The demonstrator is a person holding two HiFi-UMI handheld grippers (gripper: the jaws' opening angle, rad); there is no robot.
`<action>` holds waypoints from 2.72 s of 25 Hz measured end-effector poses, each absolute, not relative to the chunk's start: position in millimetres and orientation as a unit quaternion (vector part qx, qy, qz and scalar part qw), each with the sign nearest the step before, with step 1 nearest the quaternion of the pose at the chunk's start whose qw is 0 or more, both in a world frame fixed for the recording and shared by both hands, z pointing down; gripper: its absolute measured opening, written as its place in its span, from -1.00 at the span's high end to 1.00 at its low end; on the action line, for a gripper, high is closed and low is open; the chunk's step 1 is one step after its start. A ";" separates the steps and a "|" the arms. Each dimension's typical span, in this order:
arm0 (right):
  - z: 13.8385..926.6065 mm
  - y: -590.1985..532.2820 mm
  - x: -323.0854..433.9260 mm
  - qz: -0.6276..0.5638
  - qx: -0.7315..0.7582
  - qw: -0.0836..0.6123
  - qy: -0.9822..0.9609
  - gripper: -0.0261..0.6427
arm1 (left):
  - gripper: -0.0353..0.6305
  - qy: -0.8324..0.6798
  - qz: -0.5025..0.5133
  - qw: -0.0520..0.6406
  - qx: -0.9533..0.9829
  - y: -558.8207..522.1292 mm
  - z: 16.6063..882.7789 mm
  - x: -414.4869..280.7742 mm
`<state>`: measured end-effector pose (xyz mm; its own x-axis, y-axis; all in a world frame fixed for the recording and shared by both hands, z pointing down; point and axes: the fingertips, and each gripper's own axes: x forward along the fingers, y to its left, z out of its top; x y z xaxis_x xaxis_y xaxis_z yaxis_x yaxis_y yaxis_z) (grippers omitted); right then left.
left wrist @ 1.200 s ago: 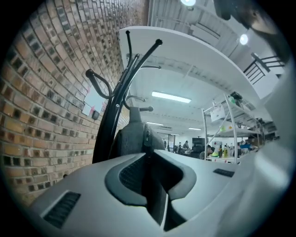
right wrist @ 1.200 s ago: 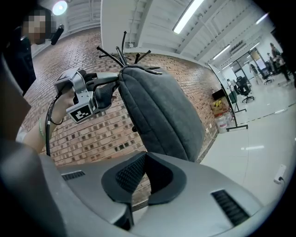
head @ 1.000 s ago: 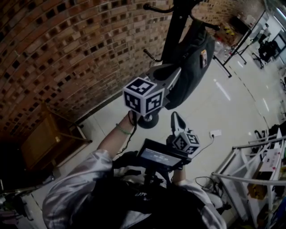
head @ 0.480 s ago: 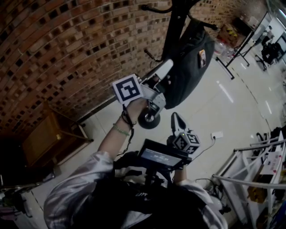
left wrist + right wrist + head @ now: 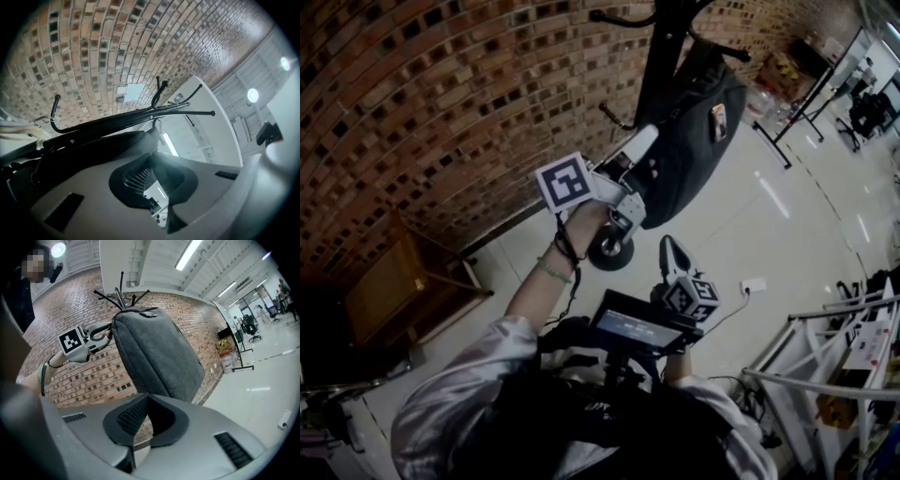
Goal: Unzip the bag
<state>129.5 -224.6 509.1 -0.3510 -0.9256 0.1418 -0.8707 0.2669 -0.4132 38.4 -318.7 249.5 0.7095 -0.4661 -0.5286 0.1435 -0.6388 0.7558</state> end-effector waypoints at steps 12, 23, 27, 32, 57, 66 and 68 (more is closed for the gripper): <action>515.3 -222.8 134.9 -0.221 -0.562 0.063 0.794 0.96 | 0.86 -0.175 -0.329 0.366 0.852 -309.7 277.8 33.5; 519.0 -215.9 137.1 -0.221 -0.565 0.055 0.793 0.96 | 0.86 -0.214 -0.290 0.325 0.875 -307.5 296.4 28.5; 521.9 -212.7 138.2 -0.223 -0.567 0.052 0.791 0.96 | 0.86 -0.227 -0.279 0.329 0.873 -305.9 304.7 26.7; 524.3 -208.9 137.8 -0.226 -0.567 0.051 0.790 0.96 | 0.86 -0.226 -0.265 0.295 0.890 -301.6 310.7 29.3; 534.9 -208.8 142.4 -0.231 -0.575 0.041 0.784 0.96 | 0.86 -0.254 -0.229 0.294 0.893 -290.9 364.7 25.2; 535.7 -206.4 142.6 -0.234 -0.578 0.039 0.781 0.96 | 0.86 -0.264 -0.210 0.311 0.888 -287.8 395.1 23.3; 535.3 -206.0 141.9 -0.234 -0.578 0.039 0.781 0.96 | 0.86 -0.265 -0.207 0.318 0.886 -286.4 403.9 23.1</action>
<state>141.9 -206.0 535.3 -0.3291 -0.9207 0.2095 -0.8841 0.2225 -0.4110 23.1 -286.4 403.9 0.7736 -0.6018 -0.1986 -0.3378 -0.6566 0.6743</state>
